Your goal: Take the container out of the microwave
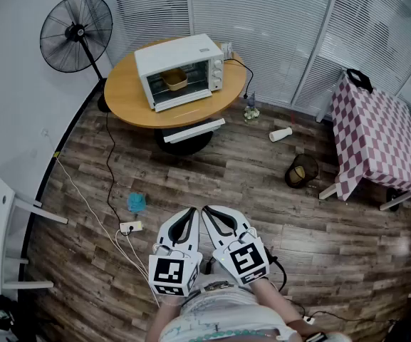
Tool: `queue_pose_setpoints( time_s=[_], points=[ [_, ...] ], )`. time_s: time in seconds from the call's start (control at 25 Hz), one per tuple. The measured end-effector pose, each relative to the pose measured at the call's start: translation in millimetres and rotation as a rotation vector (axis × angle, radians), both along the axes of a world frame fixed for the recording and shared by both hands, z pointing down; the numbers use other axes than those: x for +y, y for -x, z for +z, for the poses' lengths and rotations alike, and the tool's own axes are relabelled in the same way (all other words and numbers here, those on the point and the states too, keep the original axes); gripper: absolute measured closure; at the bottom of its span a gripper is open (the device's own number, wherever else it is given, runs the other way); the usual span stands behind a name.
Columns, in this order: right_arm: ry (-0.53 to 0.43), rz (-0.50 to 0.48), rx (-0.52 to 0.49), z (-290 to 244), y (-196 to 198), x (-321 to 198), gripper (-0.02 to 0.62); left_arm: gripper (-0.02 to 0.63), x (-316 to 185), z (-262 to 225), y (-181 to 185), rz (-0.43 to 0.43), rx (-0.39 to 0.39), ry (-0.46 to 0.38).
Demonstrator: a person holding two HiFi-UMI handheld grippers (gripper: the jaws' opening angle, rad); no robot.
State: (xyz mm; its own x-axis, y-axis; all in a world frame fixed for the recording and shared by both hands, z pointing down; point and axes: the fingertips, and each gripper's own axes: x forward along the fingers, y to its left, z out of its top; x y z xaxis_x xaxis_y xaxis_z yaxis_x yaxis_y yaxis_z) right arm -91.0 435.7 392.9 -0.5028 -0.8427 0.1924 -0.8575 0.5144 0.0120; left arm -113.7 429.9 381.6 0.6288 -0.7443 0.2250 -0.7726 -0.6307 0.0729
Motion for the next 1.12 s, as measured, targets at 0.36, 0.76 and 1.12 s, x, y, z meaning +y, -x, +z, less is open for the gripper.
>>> queue_pose_setpoints(
  time_s=[0.36, 0.76, 1.12],
  points=[
    [0.004, -0.035, 0.015, 7, -17, -7, 0.594, 0.591, -7, 5, -12, -0.047, 0.029, -0.003],
    [-0.004, -0.084, 0.023, 6, -18, -26, 0.594, 0.591, -24, 8, -20, -0.062, 0.008, 0.004],
    [0.004, -0.052, 0.032, 11, -26, -70, 0.594, 0.591, -74, 18, -21, -0.04, 0.007, 0.017]
  ],
)
